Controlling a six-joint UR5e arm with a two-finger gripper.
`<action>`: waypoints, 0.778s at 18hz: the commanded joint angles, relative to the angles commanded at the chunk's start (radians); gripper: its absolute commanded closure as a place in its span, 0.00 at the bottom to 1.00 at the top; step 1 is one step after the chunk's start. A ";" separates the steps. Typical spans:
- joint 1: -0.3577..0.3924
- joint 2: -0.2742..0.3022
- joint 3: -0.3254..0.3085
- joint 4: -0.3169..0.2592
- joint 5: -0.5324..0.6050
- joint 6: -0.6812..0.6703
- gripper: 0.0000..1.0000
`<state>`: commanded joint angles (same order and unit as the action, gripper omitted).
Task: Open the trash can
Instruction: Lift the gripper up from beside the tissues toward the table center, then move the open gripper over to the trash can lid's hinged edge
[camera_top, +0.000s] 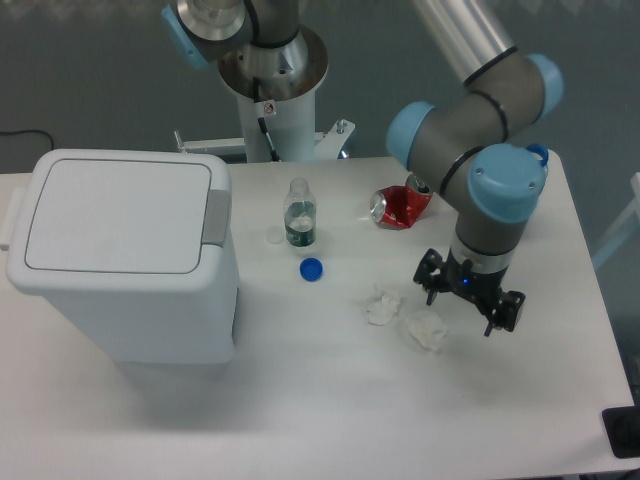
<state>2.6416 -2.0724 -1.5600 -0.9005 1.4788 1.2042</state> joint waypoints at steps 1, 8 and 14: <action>-0.008 -0.005 -0.002 0.000 0.000 -0.002 0.00; -0.025 0.041 0.011 -0.018 -0.185 -0.270 0.00; -0.071 0.113 0.005 -0.040 -0.278 -0.497 0.00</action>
<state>2.5710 -1.9590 -1.5555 -0.9403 1.2012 0.7077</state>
